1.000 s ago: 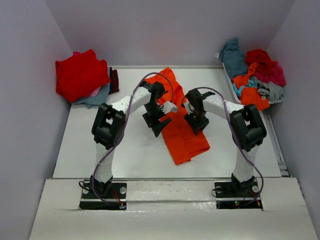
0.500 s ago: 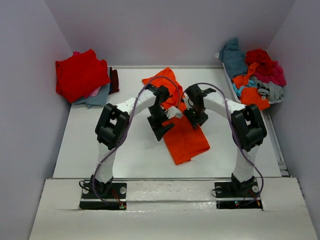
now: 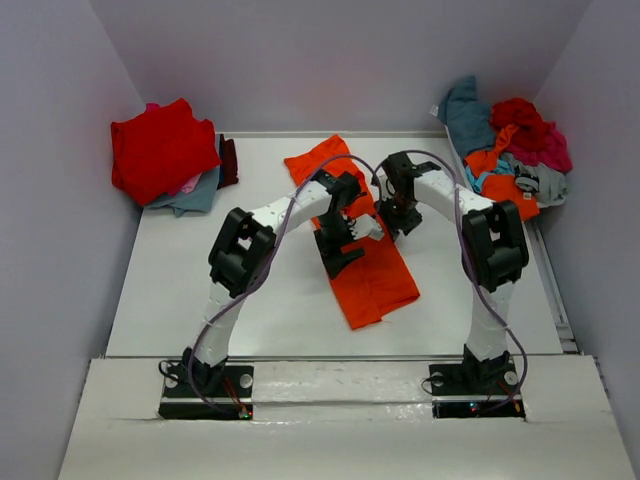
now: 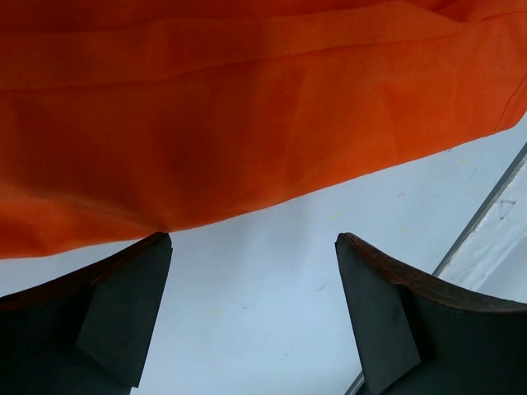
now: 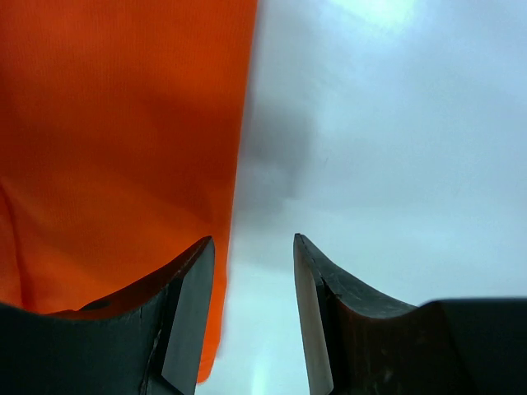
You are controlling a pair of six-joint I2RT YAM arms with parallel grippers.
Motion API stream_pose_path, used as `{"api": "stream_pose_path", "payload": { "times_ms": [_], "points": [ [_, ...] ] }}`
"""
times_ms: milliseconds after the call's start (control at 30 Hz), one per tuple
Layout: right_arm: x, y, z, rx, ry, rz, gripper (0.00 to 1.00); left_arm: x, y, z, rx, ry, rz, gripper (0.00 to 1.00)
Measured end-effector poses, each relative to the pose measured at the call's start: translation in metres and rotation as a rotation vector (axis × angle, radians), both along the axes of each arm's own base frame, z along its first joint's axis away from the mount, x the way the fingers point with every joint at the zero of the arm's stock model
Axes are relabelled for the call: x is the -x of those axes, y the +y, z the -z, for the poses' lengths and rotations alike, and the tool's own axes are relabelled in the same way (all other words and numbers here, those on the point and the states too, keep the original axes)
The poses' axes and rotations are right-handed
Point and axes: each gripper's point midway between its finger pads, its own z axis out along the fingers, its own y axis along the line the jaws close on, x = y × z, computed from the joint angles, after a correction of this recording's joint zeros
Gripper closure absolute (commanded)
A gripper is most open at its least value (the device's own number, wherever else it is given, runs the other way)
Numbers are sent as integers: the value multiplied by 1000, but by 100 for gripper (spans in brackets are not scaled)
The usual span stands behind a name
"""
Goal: Fold and stack the t-shirts
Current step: Fold the tshirt
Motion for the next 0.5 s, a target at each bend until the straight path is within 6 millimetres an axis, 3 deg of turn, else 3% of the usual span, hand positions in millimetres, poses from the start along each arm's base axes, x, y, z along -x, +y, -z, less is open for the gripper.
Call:
{"api": "stream_pose_path", "payload": {
  "times_ms": [133, 267, 367, 500],
  "points": [
    [-50, 10, -5, -25, -62, 29, 51, 1, -6, 2, -14, -40, 33, 8],
    [-116, 21, -33, -79, -203, 61, 51, -2, -10, 5, -26, -79, 56, 8],
    [-150, 29, -57, -119, -296, 72, 50, -5, -11, 10, -50, -124, 79, 8],
    [-167, 32, -68, -159, -340, 76, 50, -3, -16, 14, -84, -181, 132, 8]
  ]
}}
